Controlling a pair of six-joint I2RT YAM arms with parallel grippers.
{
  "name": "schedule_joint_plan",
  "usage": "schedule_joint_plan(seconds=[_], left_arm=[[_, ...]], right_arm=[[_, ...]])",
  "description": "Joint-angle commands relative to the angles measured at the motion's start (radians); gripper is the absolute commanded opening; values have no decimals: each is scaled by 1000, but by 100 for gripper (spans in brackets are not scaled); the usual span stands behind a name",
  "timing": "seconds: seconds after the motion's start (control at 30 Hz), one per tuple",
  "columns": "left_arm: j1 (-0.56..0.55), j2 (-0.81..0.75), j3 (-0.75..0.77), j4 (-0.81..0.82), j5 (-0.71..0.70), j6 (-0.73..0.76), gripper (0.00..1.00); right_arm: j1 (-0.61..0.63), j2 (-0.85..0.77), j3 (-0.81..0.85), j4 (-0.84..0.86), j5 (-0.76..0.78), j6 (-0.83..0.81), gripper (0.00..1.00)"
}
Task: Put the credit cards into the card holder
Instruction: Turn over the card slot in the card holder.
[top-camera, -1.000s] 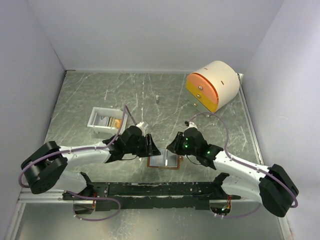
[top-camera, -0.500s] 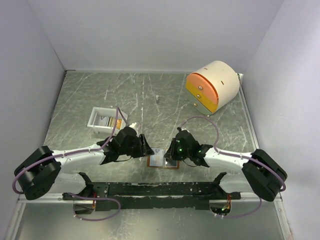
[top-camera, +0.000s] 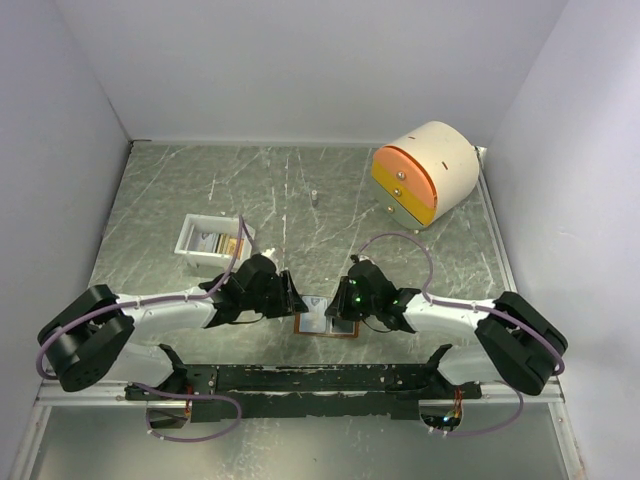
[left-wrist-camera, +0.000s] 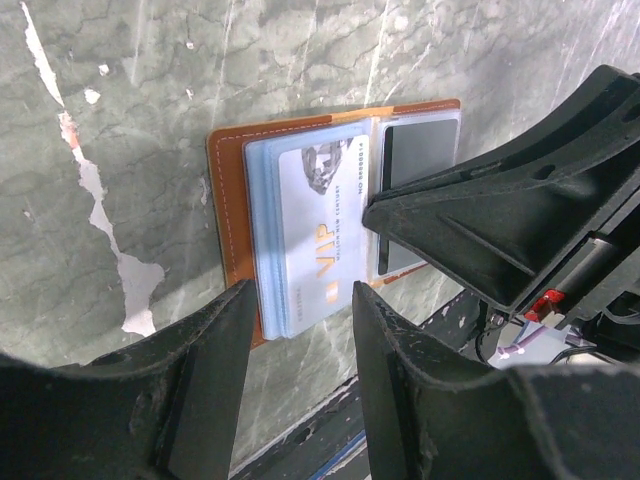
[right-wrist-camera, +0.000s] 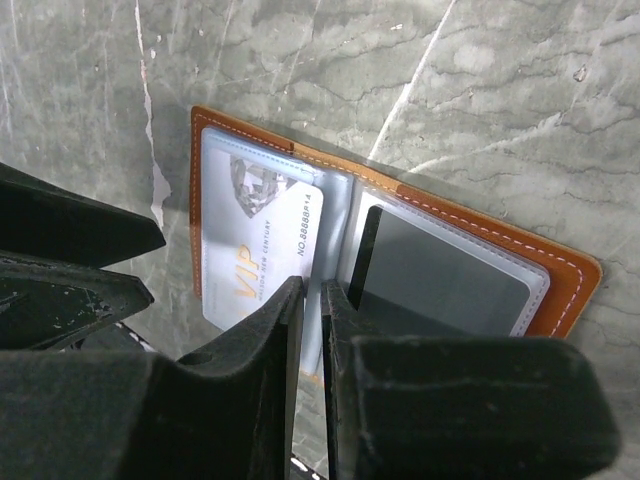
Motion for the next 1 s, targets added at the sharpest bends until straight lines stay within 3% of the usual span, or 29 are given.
schedule_joint_plan(seconds=[0.0, 0.97], left_arm=[[5, 19, -10, 60, 38, -4, 54], [6, 98, -41, 255, 124, -48, 56]], right_arm=[[8, 24, 21, 15, 0, 2, 13], [19, 63, 2, 19, 5, 14, 10]])
